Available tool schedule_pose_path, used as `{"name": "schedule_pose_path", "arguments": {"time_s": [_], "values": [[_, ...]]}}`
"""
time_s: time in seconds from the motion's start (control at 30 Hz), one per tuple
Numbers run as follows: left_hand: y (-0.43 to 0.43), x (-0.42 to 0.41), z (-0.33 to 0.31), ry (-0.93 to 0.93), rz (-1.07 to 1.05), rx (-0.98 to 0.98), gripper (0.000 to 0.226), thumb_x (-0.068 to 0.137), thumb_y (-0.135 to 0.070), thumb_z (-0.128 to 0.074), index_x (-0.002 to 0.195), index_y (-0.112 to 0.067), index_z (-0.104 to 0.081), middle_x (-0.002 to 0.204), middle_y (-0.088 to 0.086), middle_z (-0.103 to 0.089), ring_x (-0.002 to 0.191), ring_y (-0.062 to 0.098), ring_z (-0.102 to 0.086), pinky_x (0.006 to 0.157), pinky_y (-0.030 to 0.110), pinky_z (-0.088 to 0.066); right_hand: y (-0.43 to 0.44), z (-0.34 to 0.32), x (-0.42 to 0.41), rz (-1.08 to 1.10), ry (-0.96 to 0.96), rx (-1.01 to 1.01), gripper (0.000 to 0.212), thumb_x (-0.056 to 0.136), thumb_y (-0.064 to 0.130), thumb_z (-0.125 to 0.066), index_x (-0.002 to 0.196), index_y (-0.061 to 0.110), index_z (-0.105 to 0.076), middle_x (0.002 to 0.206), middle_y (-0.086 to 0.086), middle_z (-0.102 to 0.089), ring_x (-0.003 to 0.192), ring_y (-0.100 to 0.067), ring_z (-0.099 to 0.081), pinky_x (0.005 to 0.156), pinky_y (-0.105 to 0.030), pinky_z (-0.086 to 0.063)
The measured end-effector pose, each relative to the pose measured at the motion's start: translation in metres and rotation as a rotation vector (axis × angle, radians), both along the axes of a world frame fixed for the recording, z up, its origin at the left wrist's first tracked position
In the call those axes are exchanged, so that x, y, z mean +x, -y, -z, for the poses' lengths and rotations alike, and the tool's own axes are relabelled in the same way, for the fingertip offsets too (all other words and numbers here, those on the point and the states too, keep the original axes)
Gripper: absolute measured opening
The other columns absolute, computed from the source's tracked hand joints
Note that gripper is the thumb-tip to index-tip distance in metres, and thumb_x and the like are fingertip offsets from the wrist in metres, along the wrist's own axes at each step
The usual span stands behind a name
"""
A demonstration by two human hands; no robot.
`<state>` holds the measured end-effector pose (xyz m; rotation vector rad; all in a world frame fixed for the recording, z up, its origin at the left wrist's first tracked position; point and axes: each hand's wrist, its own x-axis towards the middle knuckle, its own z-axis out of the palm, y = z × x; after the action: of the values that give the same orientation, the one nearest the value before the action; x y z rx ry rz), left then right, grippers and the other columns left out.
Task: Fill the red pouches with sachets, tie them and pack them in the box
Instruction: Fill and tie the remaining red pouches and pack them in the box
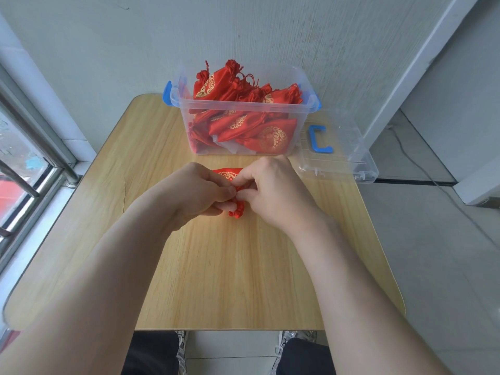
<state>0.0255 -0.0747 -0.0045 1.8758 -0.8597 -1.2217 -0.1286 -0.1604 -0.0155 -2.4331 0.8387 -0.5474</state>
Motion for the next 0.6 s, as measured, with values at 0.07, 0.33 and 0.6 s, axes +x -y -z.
{"name": "schedule_pose_path", "arguments": {"time_s": [0.07, 0.33, 0.6], "values": [[0.001, -0.002, 0.001, -0.009, -0.025, -0.011, 0.01, 0.099, -0.004, -0.071, 0.1, -0.003, -0.082, 0.094, 0.019, -0.081, 0.105, 0.031, -0.077, 0.1, 0.042, -0.061, 0.001, 0.002, 0.003, 0.017, -0.012, -0.032, 0.021, 0.083, 0.01, -0.082, 0.088, 0.03, -0.085, 0.073, 0.006, -0.074, 0.072, -0.016, -0.07, 0.064, -0.038, -0.061], [0.006, -0.009, 0.0, 0.038, -0.142, -0.068, 0.009, 0.087, 0.001, -0.079, 0.092, -0.004, -0.083, 0.087, 0.015, -0.081, 0.095, 0.026, -0.08, 0.091, 0.039, -0.065, -0.002, 0.001, 0.004, 0.038, -0.048, -0.12, 0.017, 0.084, 0.007, -0.077, 0.079, 0.022, -0.083, 0.066, 0.0, -0.067, 0.065, -0.023, -0.063, 0.057, -0.04, -0.056], [0.004, -0.012, -0.001, 0.201, -0.128, -0.175, 0.024, 0.077, -0.004, -0.086, 0.098, -0.011, -0.075, 0.079, 0.003, -0.081, 0.084, 0.021, -0.08, 0.086, 0.042, -0.066, -0.005, -0.003, 0.003, 0.13, -0.047, -0.072, 0.012, 0.084, 0.013, -0.077, 0.081, 0.022, -0.085, 0.072, -0.002, -0.071, 0.07, -0.026, -0.067, 0.061, -0.038, -0.06]]}}
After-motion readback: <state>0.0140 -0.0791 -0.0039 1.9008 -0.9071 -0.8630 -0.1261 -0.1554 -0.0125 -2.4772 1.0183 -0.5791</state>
